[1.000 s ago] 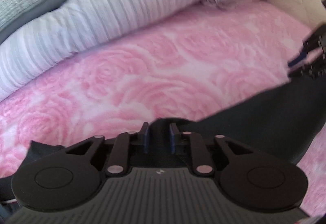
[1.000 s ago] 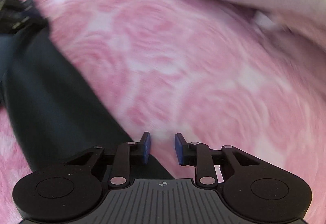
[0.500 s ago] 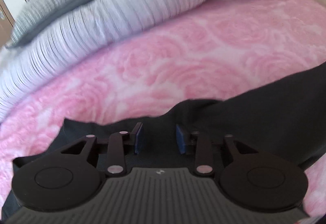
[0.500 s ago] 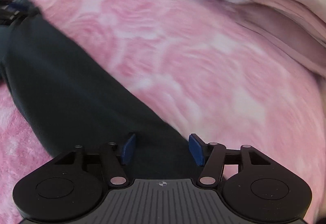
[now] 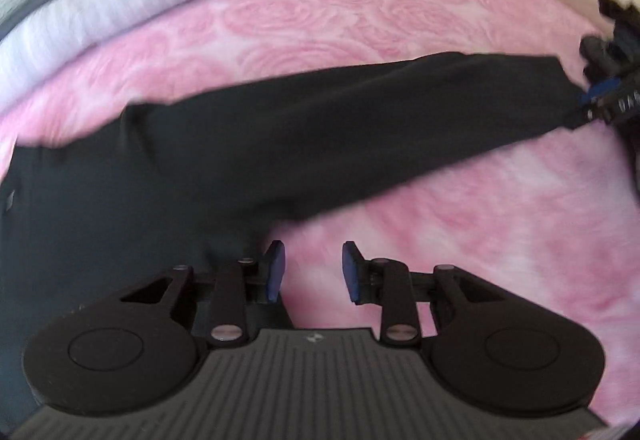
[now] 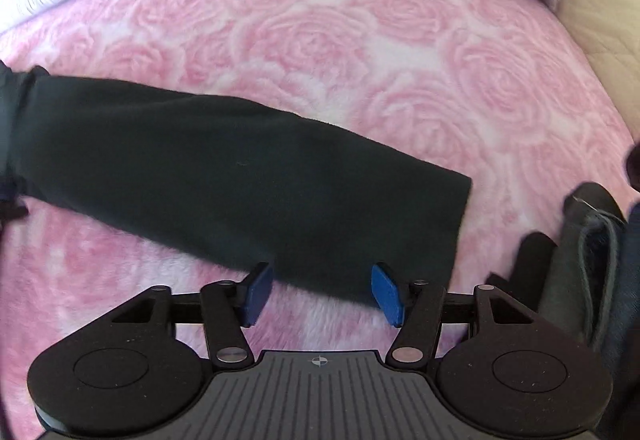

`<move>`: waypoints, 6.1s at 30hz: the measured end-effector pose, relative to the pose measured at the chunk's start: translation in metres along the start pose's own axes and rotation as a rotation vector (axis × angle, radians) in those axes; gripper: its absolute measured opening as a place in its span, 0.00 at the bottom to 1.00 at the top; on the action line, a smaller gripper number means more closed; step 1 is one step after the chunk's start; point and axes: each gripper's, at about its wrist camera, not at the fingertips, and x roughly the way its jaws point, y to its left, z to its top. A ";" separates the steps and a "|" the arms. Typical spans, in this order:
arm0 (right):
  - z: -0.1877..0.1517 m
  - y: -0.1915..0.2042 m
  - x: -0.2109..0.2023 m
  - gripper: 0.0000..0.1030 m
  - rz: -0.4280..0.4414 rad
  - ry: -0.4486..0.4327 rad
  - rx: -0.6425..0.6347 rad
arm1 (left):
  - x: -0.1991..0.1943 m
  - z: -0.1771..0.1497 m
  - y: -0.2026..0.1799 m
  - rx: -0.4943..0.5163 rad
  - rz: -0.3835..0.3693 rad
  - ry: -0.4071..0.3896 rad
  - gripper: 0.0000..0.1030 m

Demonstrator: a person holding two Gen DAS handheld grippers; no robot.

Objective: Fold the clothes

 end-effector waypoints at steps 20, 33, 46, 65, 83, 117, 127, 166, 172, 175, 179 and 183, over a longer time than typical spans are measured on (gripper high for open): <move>-0.068 0.146 -0.168 0.62 0.220 -0.096 -0.228 | -0.262 -0.156 0.060 -0.527 0.383 0.012 0.46; -0.111 0.185 -0.242 0.63 0.391 -0.193 -0.353 | -0.419 -0.248 -0.016 -0.703 0.669 0.036 0.67; -0.157 0.227 -0.225 0.64 0.361 -0.087 -0.347 | -0.416 -0.330 0.070 -0.700 0.630 0.060 0.65; -0.248 0.259 -0.086 0.63 0.148 0.127 -0.085 | -0.294 -0.462 0.234 -0.682 0.033 0.125 0.03; -0.270 0.229 -0.087 0.02 0.271 0.151 -0.084 | -0.295 -0.464 0.202 -0.603 0.124 0.185 0.03; -0.225 0.343 -0.353 0.75 0.218 -0.179 -0.347 | -0.500 -0.306 0.066 -0.550 0.408 -0.069 0.85; -0.245 0.332 -0.358 0.75 0.222 -0.156 -0.323 | -0.493 -0.305 0.048 -0.514 0.386 -0.053 0.85; -0.223 0.843 -0.210 0.74 0.432 -0.419 -1.095 | -0.469 -0.497 0.467 -0.347 0.582 0.045 0.84; -0.239 1.002 -0.109 0.43 0.420 -0.473 -1.358 | -0.448 -0.544 0.556 -0.405 0.534 0.046 0.84; -0.248 1.054 -0.063 0.44 0.402 -0.467 -1.469 | -0.432 -0.563 0.576 -0.415 0.513 0.068 0.84; -0.257 1.087 -0.032 0.44 0.379 -0.469 -1.574 | -0.418 -0.578 0.590 -0.452 0.474 0.086 0.84; -0.258 1.101 -0.020 0.43 0.361 -0.502 -1.603 | -0.412 -0.582 0.598 -0.484 0.438 0.089 0.84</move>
